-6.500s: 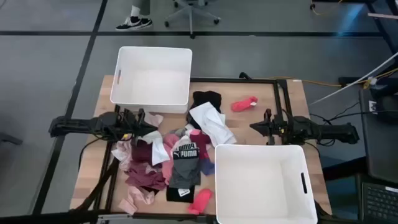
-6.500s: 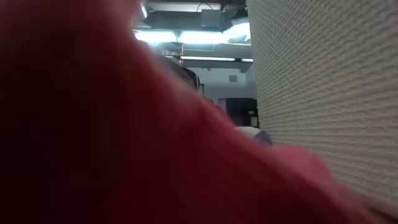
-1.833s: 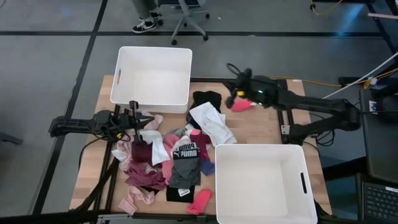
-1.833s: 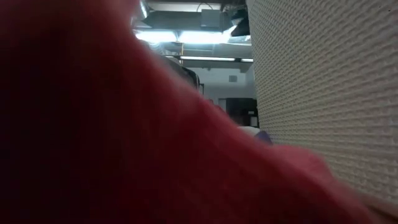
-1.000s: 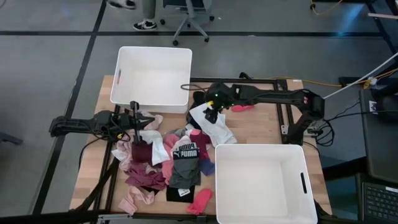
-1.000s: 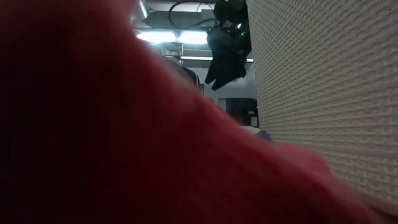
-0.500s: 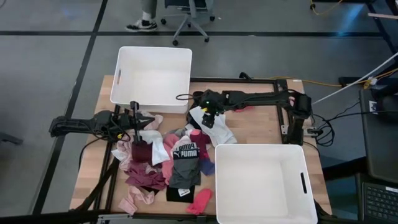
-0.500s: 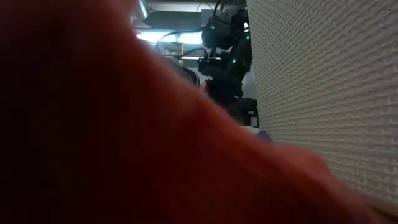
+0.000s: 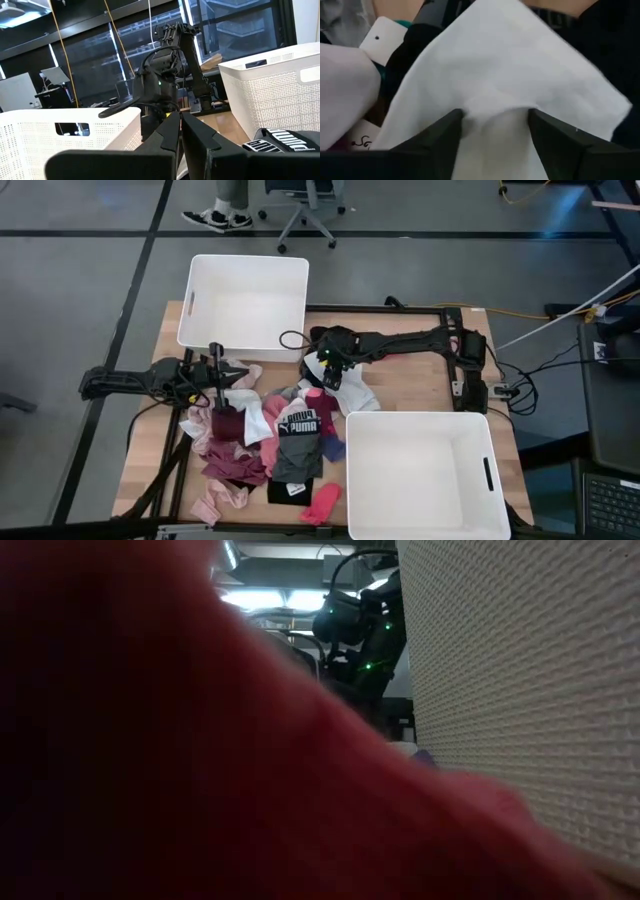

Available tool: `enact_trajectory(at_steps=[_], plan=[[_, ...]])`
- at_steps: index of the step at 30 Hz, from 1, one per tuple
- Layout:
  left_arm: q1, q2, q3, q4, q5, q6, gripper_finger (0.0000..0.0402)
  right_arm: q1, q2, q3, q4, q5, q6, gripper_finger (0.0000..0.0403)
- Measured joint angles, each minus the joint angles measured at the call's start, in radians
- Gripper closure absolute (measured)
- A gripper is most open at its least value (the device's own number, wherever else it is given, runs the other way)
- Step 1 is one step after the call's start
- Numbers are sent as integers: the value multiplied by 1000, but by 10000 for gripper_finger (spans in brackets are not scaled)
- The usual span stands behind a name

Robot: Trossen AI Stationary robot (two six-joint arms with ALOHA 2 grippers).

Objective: Sort clothes
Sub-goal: Put the white underwear into the bottom white bin

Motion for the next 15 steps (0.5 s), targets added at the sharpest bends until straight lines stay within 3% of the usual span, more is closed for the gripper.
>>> enact_trajectory(at_steps=[9, 15], plan=[[0, 0, 0, 4, -1, -3, 391, 1, -18, -1, -8, 66, -67, 385], [0, 0, 0, 4, -1, -3, 391, 2, -111, -2, -21, 130, -77, 373]])
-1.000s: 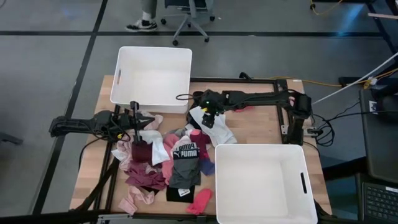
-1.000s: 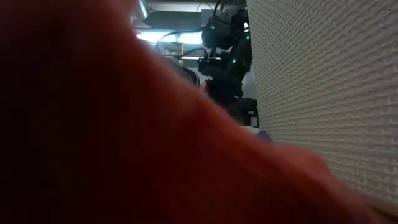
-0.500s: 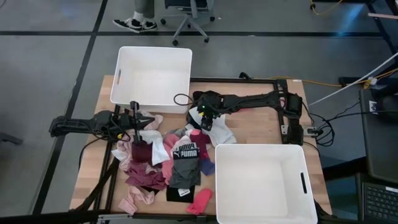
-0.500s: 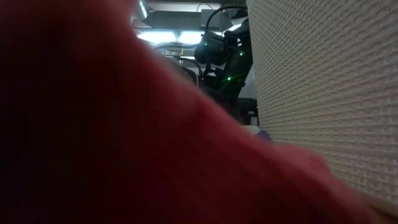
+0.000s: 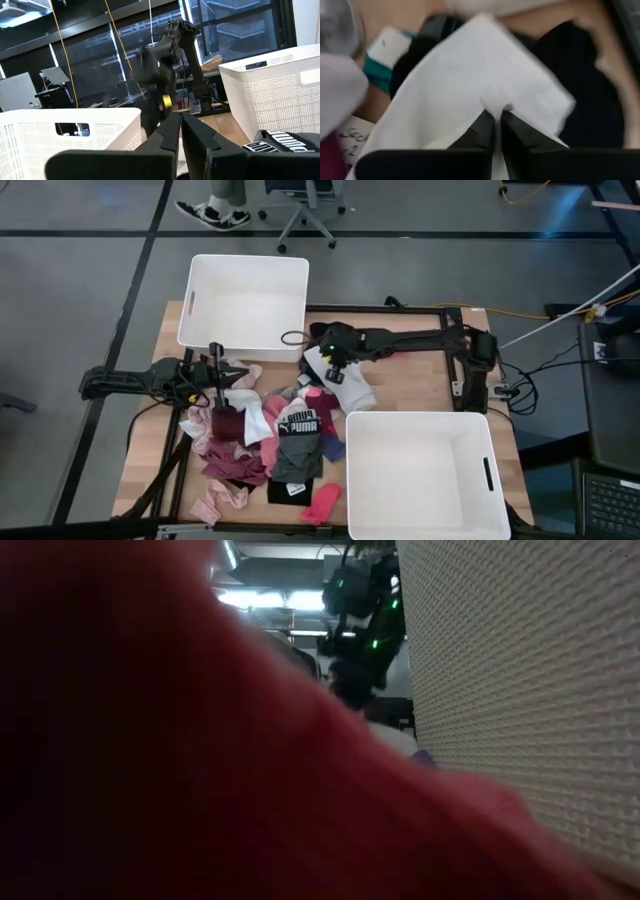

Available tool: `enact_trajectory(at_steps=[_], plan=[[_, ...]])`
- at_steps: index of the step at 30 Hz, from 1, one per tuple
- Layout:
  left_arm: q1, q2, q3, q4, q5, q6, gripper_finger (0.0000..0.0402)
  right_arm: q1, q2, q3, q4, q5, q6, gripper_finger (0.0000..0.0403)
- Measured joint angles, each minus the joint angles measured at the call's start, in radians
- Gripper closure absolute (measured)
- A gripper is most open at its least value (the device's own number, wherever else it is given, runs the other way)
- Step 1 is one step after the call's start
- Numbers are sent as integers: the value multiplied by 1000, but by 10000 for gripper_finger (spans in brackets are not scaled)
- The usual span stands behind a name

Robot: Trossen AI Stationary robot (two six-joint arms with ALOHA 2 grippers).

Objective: Sort clothes
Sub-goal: Put the white underwear into the bottom white bin

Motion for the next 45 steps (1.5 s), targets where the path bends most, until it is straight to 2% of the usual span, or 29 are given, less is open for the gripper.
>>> enact_trajectory(at_steps=[5, 13, 33, 37, 40, 45], plan=[[0, 0, 0, -2, 0, 2, 391, 8, -127, 0, -9, 36, -3, 395], [0, 0, 0, 0, 0, 1, 391, 28, -312, 0, 0, 95, -5, 389], [0, 1, -1, 41, -3, 34, 391, 55, -656, 1, 105, 85, -35, 390], [0, 1, -1, 52, -3, 34, 391, 91, -714, 1, 106, 74, -28, 390], [0, 1, -1, 52, -3, 34, 391, 137, -735, 42, 90, 75, -28, 390], [0, 1, -1, 52, -2, 34, 391, 230, -723, 201, 0, 98, -27, 389]])
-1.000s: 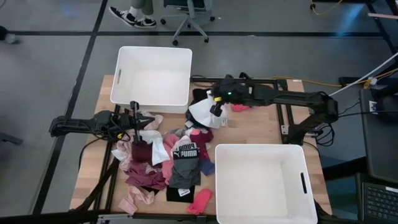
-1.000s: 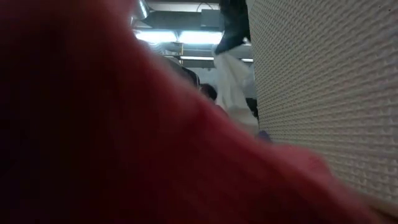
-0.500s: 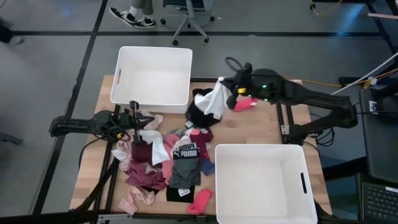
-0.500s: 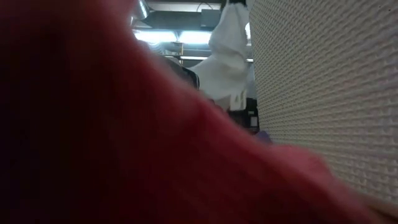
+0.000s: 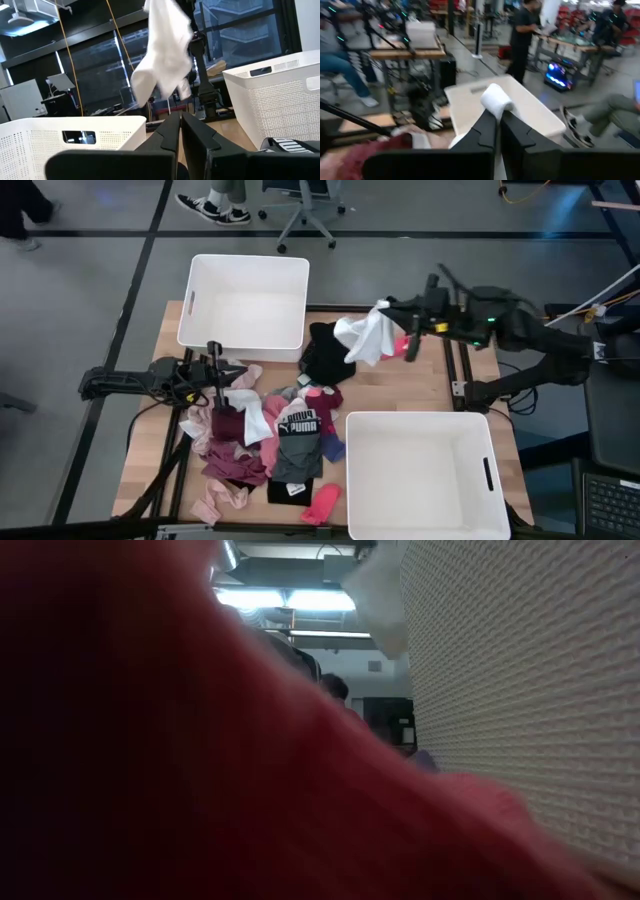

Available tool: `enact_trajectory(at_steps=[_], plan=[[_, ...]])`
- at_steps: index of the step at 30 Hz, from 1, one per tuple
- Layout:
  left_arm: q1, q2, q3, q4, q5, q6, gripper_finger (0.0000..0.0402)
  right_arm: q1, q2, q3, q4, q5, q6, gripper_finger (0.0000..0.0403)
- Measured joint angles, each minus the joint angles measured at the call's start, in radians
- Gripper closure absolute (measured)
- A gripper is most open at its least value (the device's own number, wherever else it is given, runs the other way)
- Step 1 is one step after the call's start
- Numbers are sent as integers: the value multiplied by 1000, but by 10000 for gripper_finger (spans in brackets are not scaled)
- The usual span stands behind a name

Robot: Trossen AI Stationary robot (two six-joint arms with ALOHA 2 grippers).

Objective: Sort clothes
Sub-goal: Put the white underwear into the bottom white bin

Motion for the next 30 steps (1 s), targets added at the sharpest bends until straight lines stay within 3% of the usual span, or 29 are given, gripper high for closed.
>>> enact_trajectory(at_steps=[12, 22, 30], plan=[[0, 0, 0, 0, 1, 0, 391, 256, 65, 314, -255, 128, 95, 389], [0, 0, 0, -4, 1, 0, 391, 438, 95, 419, -270, 101, 245, 389], [0, 0, 1, -4, 1, 0, 391, 599, 124, 423, -285, 125, 346, 388]])
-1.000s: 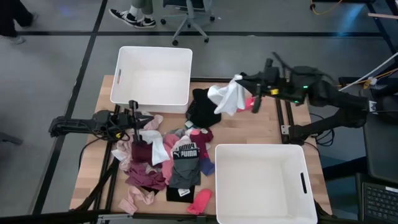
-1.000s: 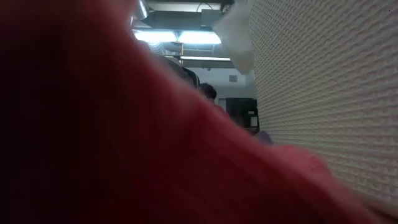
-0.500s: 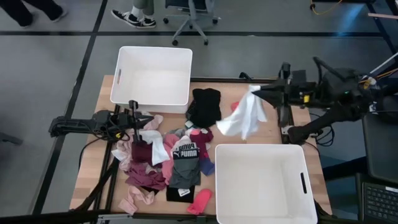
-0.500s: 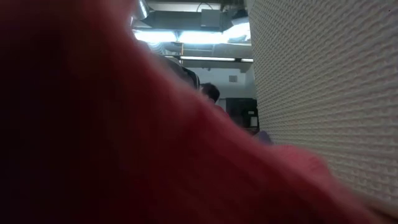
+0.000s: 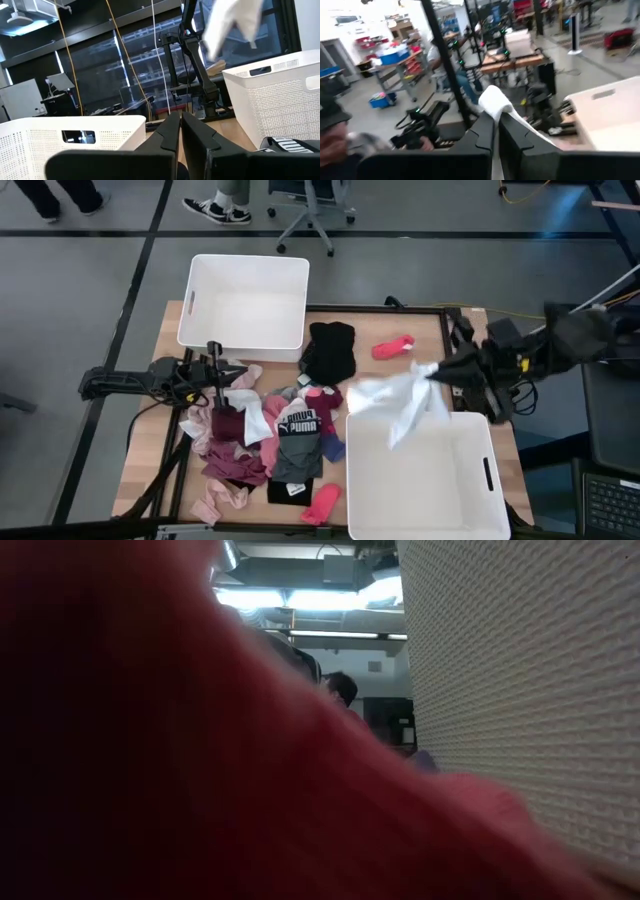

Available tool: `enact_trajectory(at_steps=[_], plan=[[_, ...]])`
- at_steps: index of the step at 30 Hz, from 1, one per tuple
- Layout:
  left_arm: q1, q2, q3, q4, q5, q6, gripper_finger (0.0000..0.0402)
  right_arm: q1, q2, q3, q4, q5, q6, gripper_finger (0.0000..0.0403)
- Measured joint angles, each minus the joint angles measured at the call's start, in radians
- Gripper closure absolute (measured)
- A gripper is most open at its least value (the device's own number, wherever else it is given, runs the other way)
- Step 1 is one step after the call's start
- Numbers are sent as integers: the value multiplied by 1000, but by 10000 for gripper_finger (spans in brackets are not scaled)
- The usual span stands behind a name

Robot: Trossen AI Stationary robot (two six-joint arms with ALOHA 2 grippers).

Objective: Sort clothes
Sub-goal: Put the white underwear into the bottom white bin

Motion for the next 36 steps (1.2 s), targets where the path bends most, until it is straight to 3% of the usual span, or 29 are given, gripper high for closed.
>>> enact_trajectory(at_steps=[4, 12, 18, 26, 36], plan=[[0, 0, 0, 0, 0, 0, 391, 83, 29, 0, -59, 83, 28, 388], [0, 0, 0, 1, 0, 0, 391, 178, 95, -56, -322, 304, 305, 388], [0, 0, 0, 2, 0, 0, 391, 178, 123, -235, -432, 319, 446, 388], [0, 0, 0, 16, 0, 0, 391, 178, 123, -532, -384, 398, 538, 388], [0, 0, 0, 28, 0, -4, 391, 139, 123, -726, -327, 280, 800, 386]])
